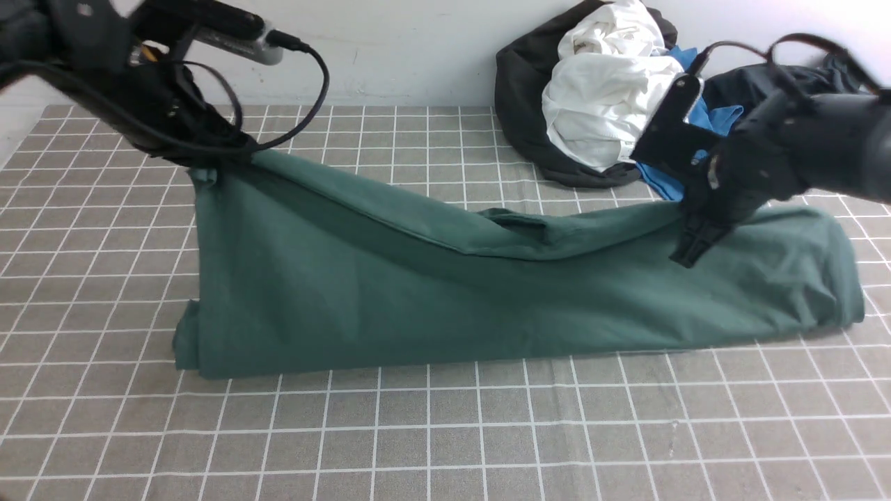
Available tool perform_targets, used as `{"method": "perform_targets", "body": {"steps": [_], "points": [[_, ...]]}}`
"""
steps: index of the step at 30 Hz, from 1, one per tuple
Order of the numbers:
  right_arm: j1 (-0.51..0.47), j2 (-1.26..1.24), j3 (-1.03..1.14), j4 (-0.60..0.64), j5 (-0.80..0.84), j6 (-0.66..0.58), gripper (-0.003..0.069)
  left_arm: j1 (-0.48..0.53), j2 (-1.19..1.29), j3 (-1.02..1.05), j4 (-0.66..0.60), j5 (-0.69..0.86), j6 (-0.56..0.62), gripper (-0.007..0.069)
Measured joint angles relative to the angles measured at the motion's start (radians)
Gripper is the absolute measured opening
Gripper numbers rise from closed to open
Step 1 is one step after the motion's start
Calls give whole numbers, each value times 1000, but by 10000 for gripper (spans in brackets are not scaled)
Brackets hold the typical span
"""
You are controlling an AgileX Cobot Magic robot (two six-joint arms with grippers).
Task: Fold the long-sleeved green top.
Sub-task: Use both arms to drag the lower edge of the fabric forward and fold it over the upper edge
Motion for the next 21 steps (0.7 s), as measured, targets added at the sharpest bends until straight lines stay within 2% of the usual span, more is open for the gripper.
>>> {"method": "perform_targets", "body": {"steps": [5,9,11,13,16,17,20,21], "points": [[-31,157,-181,131,81,112,125,32,318,-306,9,178,-37,118],[-45,180,-301,264,213,146,293,44,517,-611,23,401,-63,307],[-44,173,-356,312,260,137,348,46,554,-717,23,440,-68,377],[-41,164,-401,351,297,117,372,46,559,-781,17,449,-70,414],[-31,139,-454,481,341,30,351,46,509,-818,-17,457,-70,422],[-31,139,-454,492,343,21,351,46,509,-818,-21,457,-70,422],[-14,146,-447,716,373,-188,221,46,426,-758,-80,459,-70,367],[-13,148,-446,730,373,-201,211,46,415,-743,-88,459,-68,363]]}}
